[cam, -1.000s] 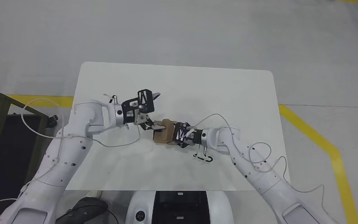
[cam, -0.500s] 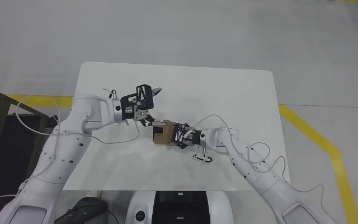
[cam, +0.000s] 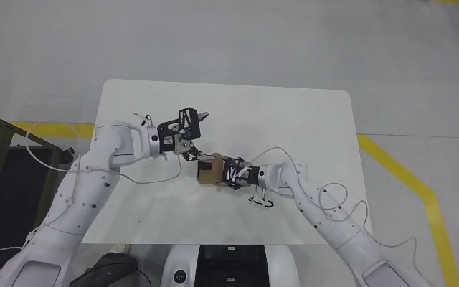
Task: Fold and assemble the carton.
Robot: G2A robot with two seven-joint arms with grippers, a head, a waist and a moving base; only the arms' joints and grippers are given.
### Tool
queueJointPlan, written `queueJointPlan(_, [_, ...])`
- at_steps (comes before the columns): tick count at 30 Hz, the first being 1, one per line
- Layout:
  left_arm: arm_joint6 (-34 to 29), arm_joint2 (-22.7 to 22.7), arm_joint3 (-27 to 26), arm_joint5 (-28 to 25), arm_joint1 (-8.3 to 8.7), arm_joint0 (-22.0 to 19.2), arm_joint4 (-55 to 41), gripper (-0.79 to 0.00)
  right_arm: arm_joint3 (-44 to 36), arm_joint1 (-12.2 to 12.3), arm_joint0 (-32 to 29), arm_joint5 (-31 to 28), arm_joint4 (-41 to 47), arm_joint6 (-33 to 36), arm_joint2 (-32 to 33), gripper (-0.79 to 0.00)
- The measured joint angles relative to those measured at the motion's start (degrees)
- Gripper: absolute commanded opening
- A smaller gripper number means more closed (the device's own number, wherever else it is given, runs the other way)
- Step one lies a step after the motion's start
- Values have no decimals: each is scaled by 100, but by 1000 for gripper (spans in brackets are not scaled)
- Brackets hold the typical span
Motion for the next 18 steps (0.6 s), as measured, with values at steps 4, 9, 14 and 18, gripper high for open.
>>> queueJointPlan(4, [193,-111,184,273,-4,131,-251,0,-176,-5,28,-18,42,156,-4,-785])
queueJointPlan(9, [392,-316,337,468,9,284,-544,0,-594,31,-46,91,7,583,83,-785])
queueJointPlan(14, [393,-531,331,805,29,460,-550,0,-1025,106,-221,104,41,1027,275,-785])
queueJointPlan(18, [377,-628,363,1218,30,603,-387,0,-1149,158,-325,68,127,1139,436,-705])
